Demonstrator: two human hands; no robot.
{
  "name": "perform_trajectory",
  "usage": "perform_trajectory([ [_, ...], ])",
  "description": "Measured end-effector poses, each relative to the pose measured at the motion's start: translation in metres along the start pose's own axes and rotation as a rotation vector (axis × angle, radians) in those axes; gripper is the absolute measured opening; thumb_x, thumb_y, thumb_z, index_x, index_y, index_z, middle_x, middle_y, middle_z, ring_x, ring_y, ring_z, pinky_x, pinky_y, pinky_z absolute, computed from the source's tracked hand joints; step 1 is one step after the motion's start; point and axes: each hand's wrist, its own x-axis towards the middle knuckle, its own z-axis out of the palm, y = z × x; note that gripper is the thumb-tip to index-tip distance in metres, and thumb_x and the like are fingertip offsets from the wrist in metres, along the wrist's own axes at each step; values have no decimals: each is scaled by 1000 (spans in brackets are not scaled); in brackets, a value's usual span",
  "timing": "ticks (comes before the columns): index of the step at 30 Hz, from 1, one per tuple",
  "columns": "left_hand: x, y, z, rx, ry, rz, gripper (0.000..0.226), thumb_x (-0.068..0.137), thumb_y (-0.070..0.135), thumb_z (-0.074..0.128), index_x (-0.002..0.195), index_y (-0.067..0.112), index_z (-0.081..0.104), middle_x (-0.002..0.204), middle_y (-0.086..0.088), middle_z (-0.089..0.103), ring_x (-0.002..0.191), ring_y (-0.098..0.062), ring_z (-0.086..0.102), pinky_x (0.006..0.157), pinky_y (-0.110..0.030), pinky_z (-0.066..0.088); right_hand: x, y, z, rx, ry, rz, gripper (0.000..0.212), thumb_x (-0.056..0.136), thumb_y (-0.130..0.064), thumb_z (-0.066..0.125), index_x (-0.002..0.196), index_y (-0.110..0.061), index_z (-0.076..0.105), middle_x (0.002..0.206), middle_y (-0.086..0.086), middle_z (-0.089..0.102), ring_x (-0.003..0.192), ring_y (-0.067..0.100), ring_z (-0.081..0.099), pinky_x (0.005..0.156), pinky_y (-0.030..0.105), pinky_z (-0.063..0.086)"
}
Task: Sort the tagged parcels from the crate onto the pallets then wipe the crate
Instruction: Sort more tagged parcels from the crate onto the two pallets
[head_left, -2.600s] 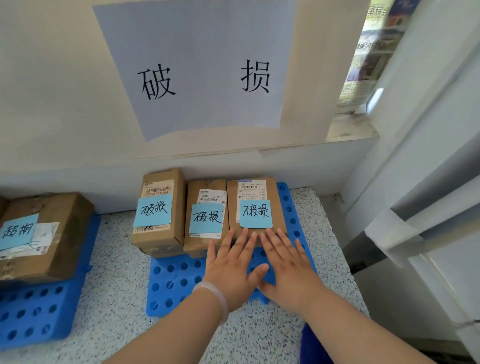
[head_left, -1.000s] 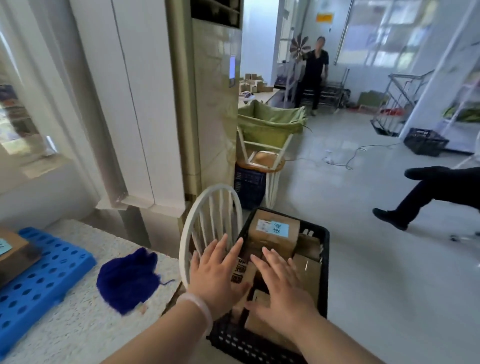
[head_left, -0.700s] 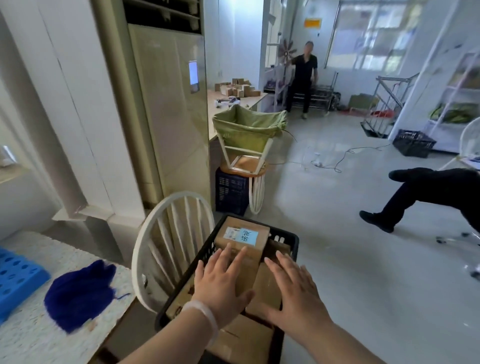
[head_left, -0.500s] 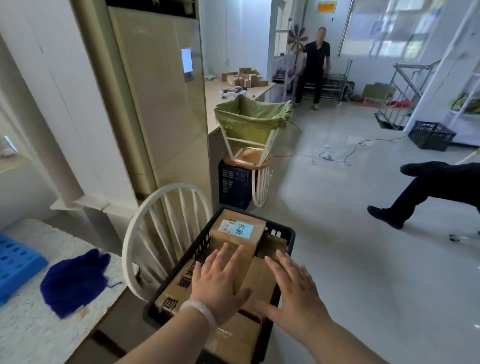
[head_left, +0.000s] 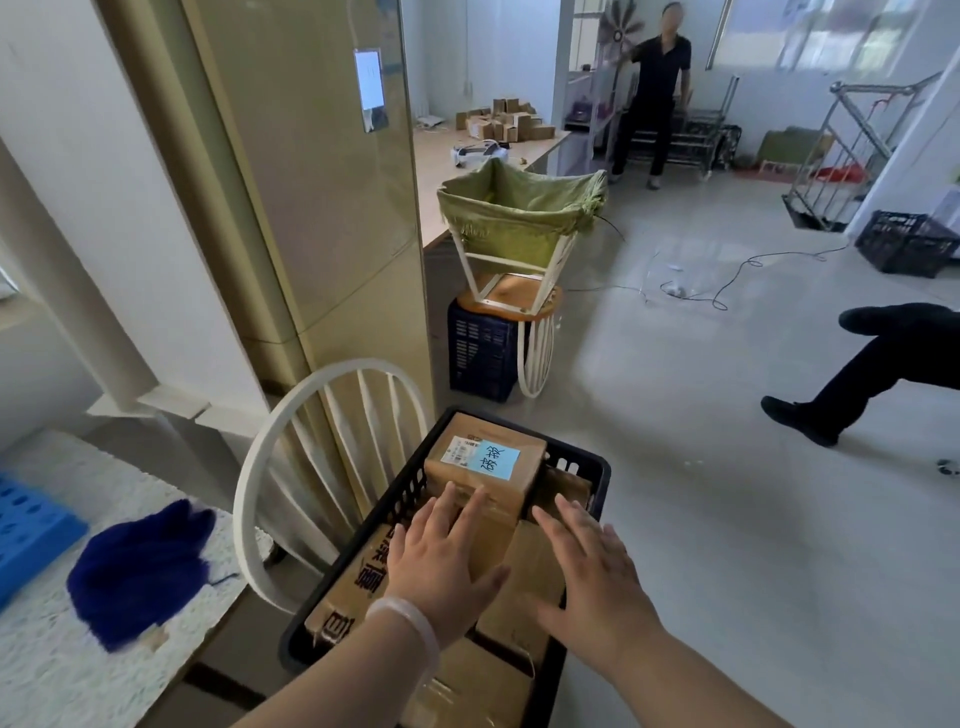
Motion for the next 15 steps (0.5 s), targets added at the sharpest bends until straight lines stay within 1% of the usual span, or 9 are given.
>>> perform_trajectory([
  [3, 20, -10, 2, -19, -26, 5, 84, 92, 65, 45, 151, 47, -13, 164, 9, -13, 152, -20, -7, 121, -49, -3, 17, 0, 4, -9, -32, 51, 91, 88, -63, 54, 151, -46, -9, 161, -13, -20, 149, 16, -16, 117, 39, -7],
  [6, 43, -19, 4, -55, -33, 7, 84, 93, 64, 45, 152, 46, -11, 164, 10, -11, 152, -19, -5, 121, -49, -2, 35, -1, 3, -18, -47, 89, 90, 87, -65, 52, 151, -46, -9, 161, -13, -20, 149, 16, -16, 121, 42, -2],
  [9, 60, -25, 10, -72, -60, 8, 84, 93, 64, 45, 152, 47, -11, 164, 11, -10, 152, -19, -5, 121, -49, -2, 51, -5, 7, -11, -43, 136, 90, 87, -67, 51, 151, -46, -8, 161, -13, -18, 150, 17, -14, 120, 42, 0],
  [11, 70, -30, 15, -83, -78, 4, 83, 93, 64, 45, 152, 47, -11, 164, 10, -10, 152, -19, -4, 121, -48, -2, 57, -9, 13, -6, -82, 147, 88, 88, -65, 52, 151, -46, -7, 161, -14, -18, 149, 17, -14, 119, 42, -1],
  [15, 82, -34, 21, -132, -109, -36, 83, 93, 62, 47, 152, 48, -10, 165, 10, -9, 152, -19, -2, 121, -48, 1, 71, -4, 23, -27, -163, 113, 86, 89, -63, 51, 151, -47, -7, 161, -15, -19, 149, 15, -17, 114, 38, -9],
])
